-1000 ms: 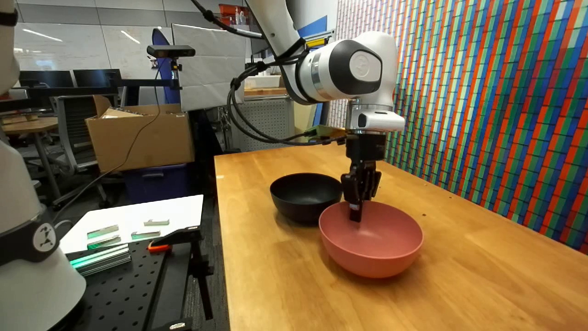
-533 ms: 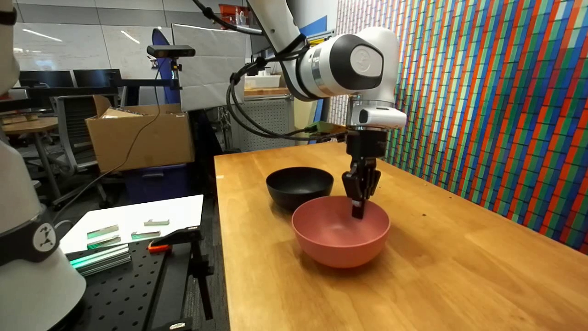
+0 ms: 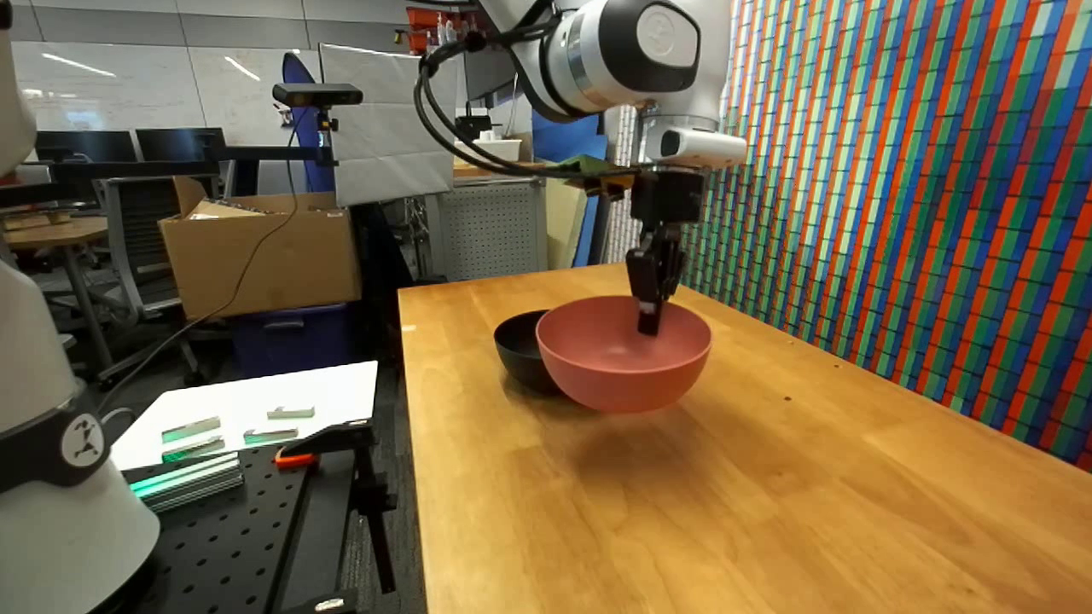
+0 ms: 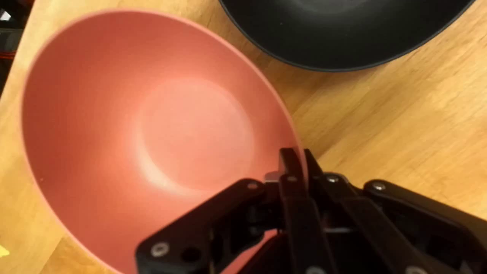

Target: Put the smaller pots into the bigger ones

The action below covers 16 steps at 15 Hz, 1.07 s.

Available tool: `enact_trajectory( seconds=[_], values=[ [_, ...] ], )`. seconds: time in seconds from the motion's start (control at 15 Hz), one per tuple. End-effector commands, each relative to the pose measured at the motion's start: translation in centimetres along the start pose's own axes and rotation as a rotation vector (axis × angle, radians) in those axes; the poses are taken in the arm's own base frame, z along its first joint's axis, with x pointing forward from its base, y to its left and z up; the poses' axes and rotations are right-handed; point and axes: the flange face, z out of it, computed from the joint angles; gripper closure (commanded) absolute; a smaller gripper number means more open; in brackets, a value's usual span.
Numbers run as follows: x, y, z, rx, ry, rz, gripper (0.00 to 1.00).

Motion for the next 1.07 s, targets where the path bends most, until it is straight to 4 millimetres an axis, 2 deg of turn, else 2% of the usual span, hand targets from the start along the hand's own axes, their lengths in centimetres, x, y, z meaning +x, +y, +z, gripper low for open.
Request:
enact_trajectory(
  seconds=[0.0,0.2,0.4,0.73,1.0],
  values=[
    [-2.9,-0.8,-4.8,0.041,-0.016,-0.071,0.94],
    [-6.0,-2.7,-7.2,0.088,-0.002,-0.122,0.94],
    [-9.3,-5.2,-7.9,0.115,-0.001,-0.164,0.94],
    [-13.4,-8.7,-7.0,0.115,-0.03,-0.233,0.94],
    [-14.2,-10.7,-5.5,0.099,-0.035,-0.249,0.93]
  ],
)
